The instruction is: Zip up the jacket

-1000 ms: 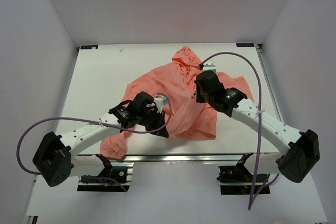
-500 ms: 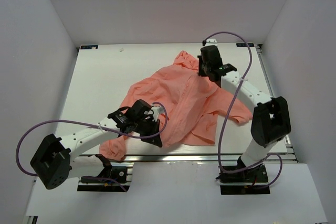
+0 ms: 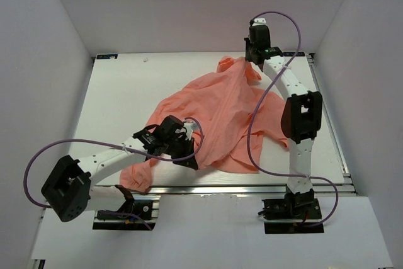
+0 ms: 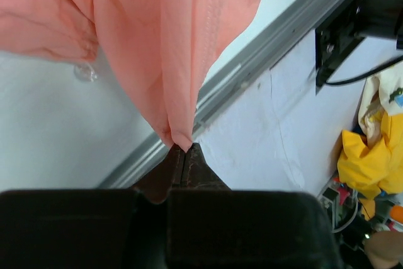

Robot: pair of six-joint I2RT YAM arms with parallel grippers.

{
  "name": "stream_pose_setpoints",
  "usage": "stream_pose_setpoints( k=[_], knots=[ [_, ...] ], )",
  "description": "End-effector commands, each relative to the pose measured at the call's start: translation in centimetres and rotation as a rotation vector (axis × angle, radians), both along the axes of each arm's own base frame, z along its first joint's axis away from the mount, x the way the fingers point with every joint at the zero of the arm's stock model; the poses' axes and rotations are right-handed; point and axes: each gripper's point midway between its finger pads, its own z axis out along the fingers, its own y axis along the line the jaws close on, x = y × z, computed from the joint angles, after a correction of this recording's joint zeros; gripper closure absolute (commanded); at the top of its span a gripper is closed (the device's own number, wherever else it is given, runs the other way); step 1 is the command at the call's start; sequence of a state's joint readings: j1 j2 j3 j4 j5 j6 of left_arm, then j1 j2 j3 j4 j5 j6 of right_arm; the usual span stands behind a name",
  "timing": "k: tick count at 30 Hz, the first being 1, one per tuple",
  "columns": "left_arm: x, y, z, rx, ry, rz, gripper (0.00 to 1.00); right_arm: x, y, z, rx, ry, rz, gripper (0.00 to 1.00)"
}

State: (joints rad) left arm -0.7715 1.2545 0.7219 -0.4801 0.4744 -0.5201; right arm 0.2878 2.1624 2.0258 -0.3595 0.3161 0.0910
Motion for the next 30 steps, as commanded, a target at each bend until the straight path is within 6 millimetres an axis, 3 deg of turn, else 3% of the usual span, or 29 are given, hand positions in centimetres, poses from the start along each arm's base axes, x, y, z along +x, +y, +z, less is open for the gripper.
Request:
stream_pose_setpoints(
  k=[1,6,9,10,11,12,13,14,15,19,20,22,23,24,25,26,27,29,30],
  knots=[
    [-4.1,2.4,-1.8,0.110,0.175,-0.061,1.00,4.9,-4.7,7.5,-0.032,-0.251,-0.106,1.00],
    [-4.2,2.6,-2.5,0.147,0.199,-0.071,1.00,6.7,-6.1,7.9,-0.033,-0.307,-0.130,1.00],
    [-2.7,1.7,-2.0,0.145,0.167,-0.060,1.00,5.8,-4.6,5.8,-0.030,-0.257,-0.019,1.00],
    [-2.3,1.3,-1.8,0.143,0.163,-0.062,0.97,5.3,-3.9,5.2,-0.021,-0.244,0.022,0.90],
    [-2.0,0.9,-1.6,0.138,0.166,-0.072,0.80,4.6,-3.4,6.3,-0.003,-0.257,0.060,0.72],
    [-2.0,0.7,-1.7,0.152,0.191,-0.080,0.55,4.0,-2.7,6.0,0.012,-0.248,0.099,0.54],
    [-1.1,-0.1,-0.9,0.133,0.165,-0.087,0.02,3.2,-1.8,4.9,0.037,-0.213,0.153,0.14],
    [-0.7,-0.2,-0.7,0.139,0.153,-0.085,0.02,2.5,-1.5,6.0,0.052,-0.219,0.169,0.11],
    [0.0,0.0,-0.7,0.165,0.131,-0.066,0.02,1.7,-1.3,5.8,0.065,-0.191,0.185,0.11],
    [4.1,0.0,1.7,0.175,0.011,-0.001,0.02,-1.2,-2.3,7.5,0.091,-0.151,0.131,0.11],
    [5.7,-0.3,3.2,0.151,-0.035,0.028,0.02,-2.6,-2.8,8.7,0.104,-0.160,0.110,0.10],
    [9.3,0.9,4.8,0.152,-0.111,0.137,0.02,-4.3,-4.2,9.2,0.100,-0.153,0.036,0.11],
    [11.4,1.2,6.4,0.140,-0.159,0.193,0.02,-6.0,-5.0,11.5,0.132,-0.191,-0.004,0.11],
    [14.0,3.1,7.3,0.141,-0.184,0.281,0.02,-7.3,-6.0,9.8,0.123,-0.153,-0.051,0.11],
    [16.2,4.8,7.8,0.182,-0.233,0.372,0.02,-8.5,-6.6,9.5,0.130,-0.136,-0.081,0.11],
    [18.2,6.1,9.4,0.179,-0.288,0.448,0.02,-10.4,-7.8,11.1,0.147,-0.159,-0.118,0.11],
    [20.7,8.4,10.5,0.183,-0.336,0.562,0.02,-11.9,-8.9,9.5,0.163,-0.119,-0.185,0.11],
    [23.2,11.0,12.8,0.171,-0.395,0.672,0.02,-15.4,-11.0,9.8,0.171,-0.089,-0.271,0.11],
    [24.8,13.3,14.8,0.150,-0.431,0.748,0.02,-17.0,-12.3,8.2,0.152,-0.058,-0.345,0.11]
  ],
)
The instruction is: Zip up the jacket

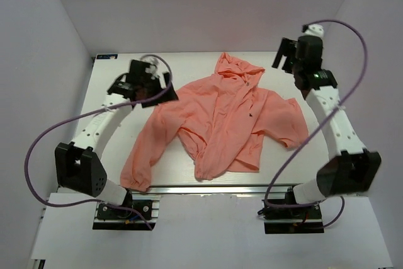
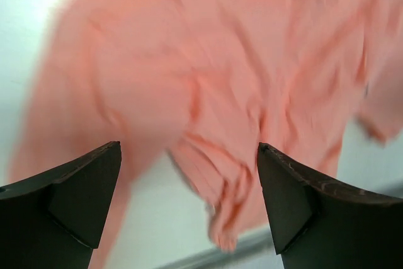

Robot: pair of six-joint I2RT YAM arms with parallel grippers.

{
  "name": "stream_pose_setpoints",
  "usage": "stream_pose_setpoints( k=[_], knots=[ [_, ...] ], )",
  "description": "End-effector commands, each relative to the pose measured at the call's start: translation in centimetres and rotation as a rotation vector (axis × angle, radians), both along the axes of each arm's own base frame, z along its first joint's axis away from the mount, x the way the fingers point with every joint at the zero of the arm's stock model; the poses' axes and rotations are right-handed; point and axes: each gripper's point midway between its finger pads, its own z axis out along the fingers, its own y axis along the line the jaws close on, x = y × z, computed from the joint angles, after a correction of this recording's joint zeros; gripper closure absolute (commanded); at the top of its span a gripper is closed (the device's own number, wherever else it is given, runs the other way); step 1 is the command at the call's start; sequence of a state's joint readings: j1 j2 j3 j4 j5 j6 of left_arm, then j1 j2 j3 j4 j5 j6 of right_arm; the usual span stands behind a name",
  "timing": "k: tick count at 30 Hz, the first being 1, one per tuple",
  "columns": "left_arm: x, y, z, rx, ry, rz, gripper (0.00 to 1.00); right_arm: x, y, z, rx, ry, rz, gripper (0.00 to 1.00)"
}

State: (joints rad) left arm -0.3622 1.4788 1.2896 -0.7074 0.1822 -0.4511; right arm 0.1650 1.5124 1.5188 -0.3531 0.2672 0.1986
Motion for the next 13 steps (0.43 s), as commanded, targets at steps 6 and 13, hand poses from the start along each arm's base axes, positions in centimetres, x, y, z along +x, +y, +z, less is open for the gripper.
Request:
stream_pose_setpoints(
  k=[6,13],
  knots=[
    [5.1,13.2,10.2,0.110,-0.298,0.466,0.02,-12.1,-6.7,-2.7,0.012,0.082,-0.329,0.11],
    [3.0,15.6,12.1,0.133,-0.378,0.535,0.02,-17.2,-6.4,-2.1,0.102,-0.055,-0.290,0.11]
  ],
)
